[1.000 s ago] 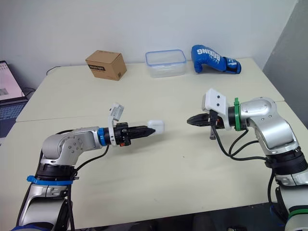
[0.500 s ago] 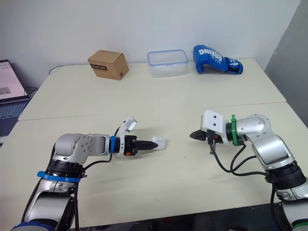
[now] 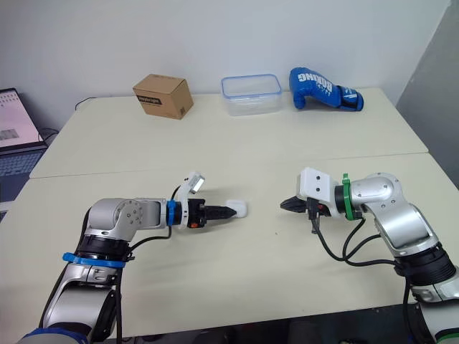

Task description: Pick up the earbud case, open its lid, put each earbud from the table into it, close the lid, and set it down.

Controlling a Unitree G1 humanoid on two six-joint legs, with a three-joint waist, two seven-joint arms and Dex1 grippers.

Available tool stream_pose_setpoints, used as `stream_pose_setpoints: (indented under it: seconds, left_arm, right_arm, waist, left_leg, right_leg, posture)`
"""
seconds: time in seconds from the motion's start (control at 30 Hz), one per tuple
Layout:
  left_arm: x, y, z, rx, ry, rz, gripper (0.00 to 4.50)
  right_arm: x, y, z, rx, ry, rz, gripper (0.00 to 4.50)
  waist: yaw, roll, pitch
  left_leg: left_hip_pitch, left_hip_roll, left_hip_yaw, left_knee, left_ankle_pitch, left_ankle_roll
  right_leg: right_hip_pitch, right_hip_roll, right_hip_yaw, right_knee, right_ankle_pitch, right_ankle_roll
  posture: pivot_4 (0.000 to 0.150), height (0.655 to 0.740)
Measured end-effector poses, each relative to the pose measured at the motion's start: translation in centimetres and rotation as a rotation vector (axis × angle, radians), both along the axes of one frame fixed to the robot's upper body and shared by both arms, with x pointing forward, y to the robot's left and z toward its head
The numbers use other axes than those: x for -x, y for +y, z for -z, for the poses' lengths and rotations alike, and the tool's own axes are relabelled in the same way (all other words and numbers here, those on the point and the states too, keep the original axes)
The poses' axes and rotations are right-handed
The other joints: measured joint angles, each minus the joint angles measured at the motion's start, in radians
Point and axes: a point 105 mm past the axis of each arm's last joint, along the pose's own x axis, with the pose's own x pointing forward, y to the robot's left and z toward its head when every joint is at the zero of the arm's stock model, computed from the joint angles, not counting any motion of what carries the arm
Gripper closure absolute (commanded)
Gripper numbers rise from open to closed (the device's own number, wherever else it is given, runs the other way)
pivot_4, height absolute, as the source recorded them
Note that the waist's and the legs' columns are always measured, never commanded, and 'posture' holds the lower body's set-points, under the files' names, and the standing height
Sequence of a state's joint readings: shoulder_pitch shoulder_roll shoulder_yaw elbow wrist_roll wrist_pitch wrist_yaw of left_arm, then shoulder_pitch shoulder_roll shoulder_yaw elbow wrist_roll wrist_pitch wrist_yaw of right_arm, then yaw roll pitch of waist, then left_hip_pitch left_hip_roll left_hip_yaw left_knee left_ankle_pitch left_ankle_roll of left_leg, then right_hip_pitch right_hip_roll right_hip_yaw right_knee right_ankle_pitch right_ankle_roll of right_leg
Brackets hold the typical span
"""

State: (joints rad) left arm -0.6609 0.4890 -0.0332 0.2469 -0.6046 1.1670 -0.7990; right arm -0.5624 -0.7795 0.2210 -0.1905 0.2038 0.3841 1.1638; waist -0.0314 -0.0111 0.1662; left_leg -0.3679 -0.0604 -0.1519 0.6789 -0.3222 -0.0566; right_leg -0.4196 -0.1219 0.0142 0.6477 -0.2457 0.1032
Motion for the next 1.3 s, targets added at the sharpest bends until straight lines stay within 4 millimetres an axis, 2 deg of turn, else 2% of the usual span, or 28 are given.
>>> stream_pose_setpoints:
  seconds: [0.03,0.23,0.43,0.57,0.77,0.9,1.03,1.17,1.3]
  left_arm:
    - [0.0,0.0,-0.1,-0.001,-0.006,0.002,1.21]
    - [0.4,3.0,-0.3,-0.079,-0.062,-0.036,1.21]
    - [2.3,7.0,0.1,-0.141,-0.124,-0.121,1.21]
    - [4.4,8.7,0.9,-0.149,-0.203,-0.204,1.21]
    - [8.1,10.0,2.4,-0.177,-0.333,-0.37,1.21]
    - [10.5,10.7,3.4,-0.23,-0.386,-0.447,1.21]
    - [12.5,10.9,4.2,-0.258,-0.405,-0.536,1.21]
    - [13.8,11.3,4.7,-0.278,-0.43,-0.618,1.21]
    - [14.3,11.7,5.0,-0.308,-0.442,-0.649,1.21]
  right_arm:
    - [0.0,0.0,0.0,0.002,0.0,0.0,4.5]
    - [0.0,0.0,0.1,0.004,0.003,-0.002,4.5]
    - [0.5,-0.4,1.2,-0.027,0.048,0.041,4.5]
    - [2.0,-1.1,1.9,-0.097,0.086,0.116,4.5]
    - [5.1,-0.9,4.4,-0.247,0.224,0.261,4.5]
    - [5.9,-1.4,4.6,-0.346,0.222,0.37,4.5]
    - [6.4,-3.1,5.6,-0.387,0.228,0.491,4.5]
    - [7.5,-4.1,6.8,-0.357,0.241,0.52,4.5]
    - [7.7,-4.3,6.9,-0.34,0.239,0.514,4.5]
  waist:
    - [0.0,0.0,0.0]
    - [-0.011,0.0,0.0]
    - [-0.013,0.0,0.0]
    - [-0.004,0.0,0.0]
    - [0.005,0.0,-0.001]
    - [0.01,0.001,-0.001]
    - [0.017,0.0,-0.002]
    - [0.019,0.0,-0.002]
    - [0.022,0.0,-0.002]
  left_leg:
    - [0.0,0.0,0.0,0.0,0.0,0.0]
    - [0.002,0.001,0.001,-0.001,0.0,0.0]
    - [0.002,0.001,0.001,-0.002,0.0,0.0]
    - [0.002,0.002,-0.001,-0.002,0.0,0.0]
    - [0.003,0.002,0.0,-0.002,-0.001,0.0]
    - [0.005,0.001,0.002,-0.003,-0.002,0.002]
    - [0.006,0.001,0.002,-0.002,-0.003,0.005]
    - [0.008,0.002,0.003,-0.002,-0.004,0.006]
    - [0.01,0.002,0.003,-0.002,-0.004,0.006]
  right_leg:
    - [0.0,0.0,0.0,0.0,0.0,0.0]
    - [0.0,0.0,0.001,0.001,0.0,0.0]
    - [0.0,0.0,0.002,0.0,0.0,0.0]
    - [0.0,0.0,0.002,-0.001,0.0,0.0]
    - [0.001,-0.001,0.003,0.0,0.0,0.0]
    - [0.005,0.0,0.002,-0.002,0.0,0.0]
    - [0.008,0.0,0.002,-0.003,0.0,0.0]
    - [0.009,0.0,0.001,-0.003,0.0,0.0]
    - [0.013,0.0,0.001,-0.003,0.0,0.0]
  posture:
    - [0.15,0.7307]
    - [0.15,0.7307]
    - [0.15,0.7307]
    - [0.15,0.7307]
    - [0.15,0.7307]
    - [0.15,0.7307]
    - [0.15,0.7307]
    - [0.15,0.7307]
    - [0.15,0.7307]
